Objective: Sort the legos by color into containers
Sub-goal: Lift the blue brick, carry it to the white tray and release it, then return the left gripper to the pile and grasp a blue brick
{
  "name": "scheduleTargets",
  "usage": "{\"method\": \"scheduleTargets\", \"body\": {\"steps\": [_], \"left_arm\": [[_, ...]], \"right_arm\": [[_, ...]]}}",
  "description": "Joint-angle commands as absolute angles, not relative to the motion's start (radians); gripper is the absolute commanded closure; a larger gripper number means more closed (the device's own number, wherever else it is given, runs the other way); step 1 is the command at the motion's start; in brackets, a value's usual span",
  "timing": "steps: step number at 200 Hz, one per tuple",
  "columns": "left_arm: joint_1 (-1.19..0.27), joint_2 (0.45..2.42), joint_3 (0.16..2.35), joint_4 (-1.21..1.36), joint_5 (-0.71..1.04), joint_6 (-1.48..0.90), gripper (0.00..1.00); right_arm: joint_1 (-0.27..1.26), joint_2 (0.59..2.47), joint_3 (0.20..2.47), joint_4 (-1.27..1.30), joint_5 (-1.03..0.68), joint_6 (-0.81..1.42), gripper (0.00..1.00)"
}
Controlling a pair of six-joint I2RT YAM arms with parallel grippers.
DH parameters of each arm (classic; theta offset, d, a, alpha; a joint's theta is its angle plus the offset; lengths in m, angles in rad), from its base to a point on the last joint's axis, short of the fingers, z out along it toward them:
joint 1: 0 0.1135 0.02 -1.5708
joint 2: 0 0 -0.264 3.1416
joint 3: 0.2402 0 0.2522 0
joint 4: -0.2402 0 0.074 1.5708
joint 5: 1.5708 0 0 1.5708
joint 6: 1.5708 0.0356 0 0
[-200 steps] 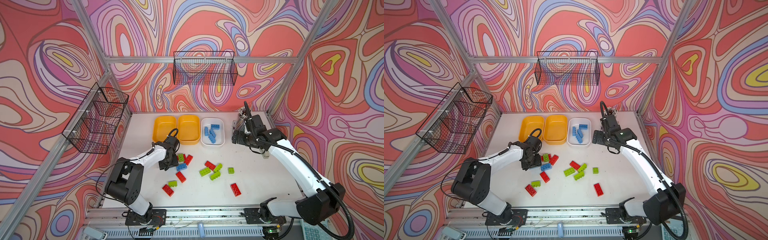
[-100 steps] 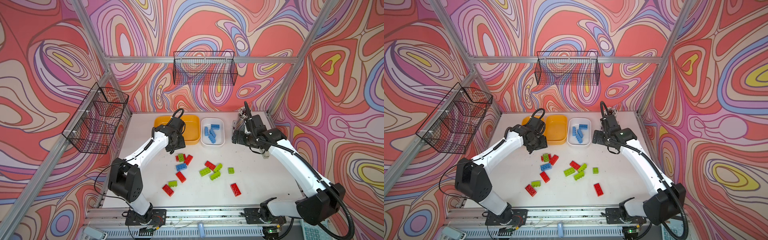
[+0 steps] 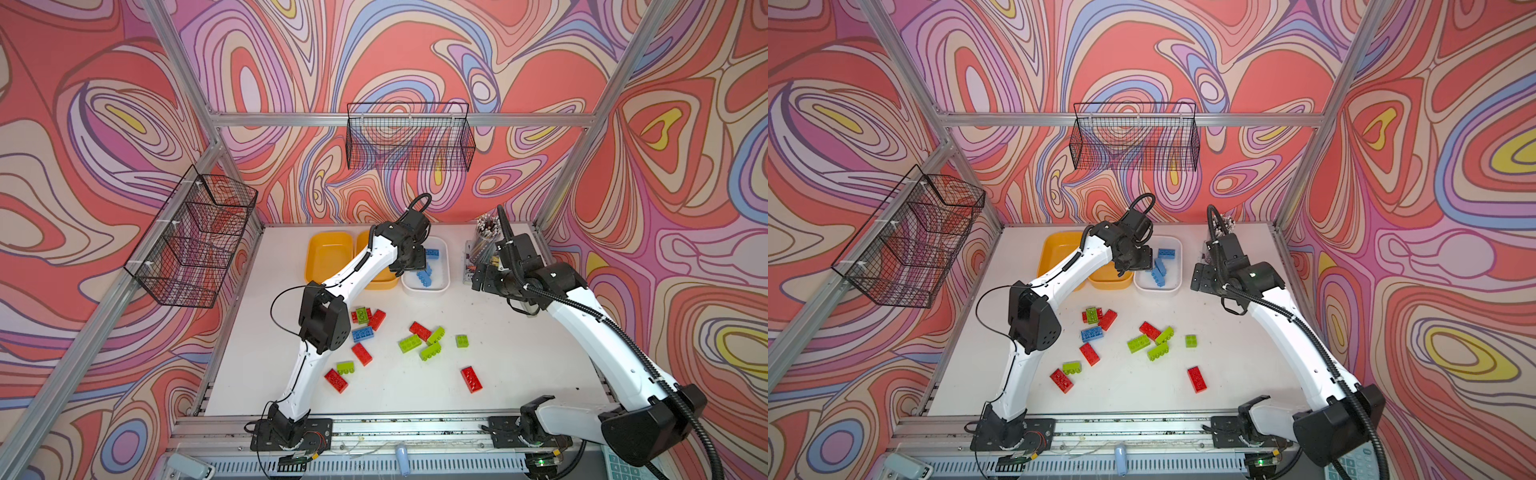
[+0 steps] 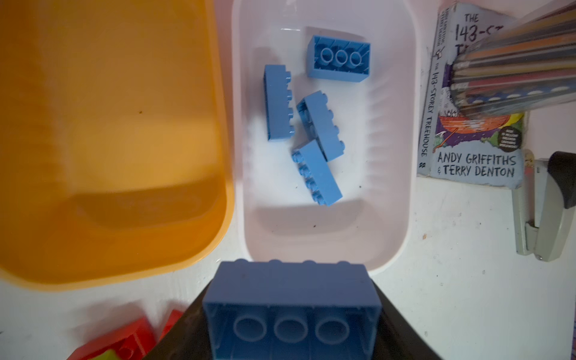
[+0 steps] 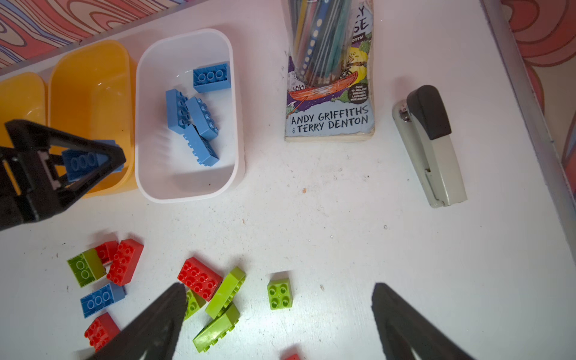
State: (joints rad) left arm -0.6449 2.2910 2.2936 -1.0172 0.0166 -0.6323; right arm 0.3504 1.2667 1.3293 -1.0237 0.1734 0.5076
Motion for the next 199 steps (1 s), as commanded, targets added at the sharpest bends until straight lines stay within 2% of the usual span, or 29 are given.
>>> {"method": "scheduleTargets", "body": {"steps": [1, 42, 76, 128, 172, 199], "left_arm": [[-0.646, 2.351, 2.342, -1.007, 0.079, -0.649, 0.75], [-0.646, 2.431, 2.358, -0.926, 0.124, -0.683, 0.72], [-0.646, 2.463, 2.404, -0.92, 0.116, -0.686, 0.35], [-0.646, 2.4, 2.367, -0.917, 0.067, -0.669, 0.1], [-0.641, 2.355, 2.335, -0.957, 0.042, -0.675, 0.09], [-0.641, 2.204, 2.158, -0.943, -0.038, -0.698, 0.09]], "right_arm": [[0.351, 1.241, 1.354, -1.086, 0.234, 0.519, 0.02], [0.351, 1.229, 1.373, -1.11, 0.254, 0.546, 0.02], [0.351, 1.234, 1.382, -1.114, 0.251, 0.551, 0.02], [0.35, 1.277, 1.394, -1.085, 0.252, 0.513, 0.02], [0.35, 1.31, 1.403, -1.041, 0.218, 0.494, 0.02], [0.35, 1.312, 1.39, -1.026, 0.216, 0.479, 0.02]]}}
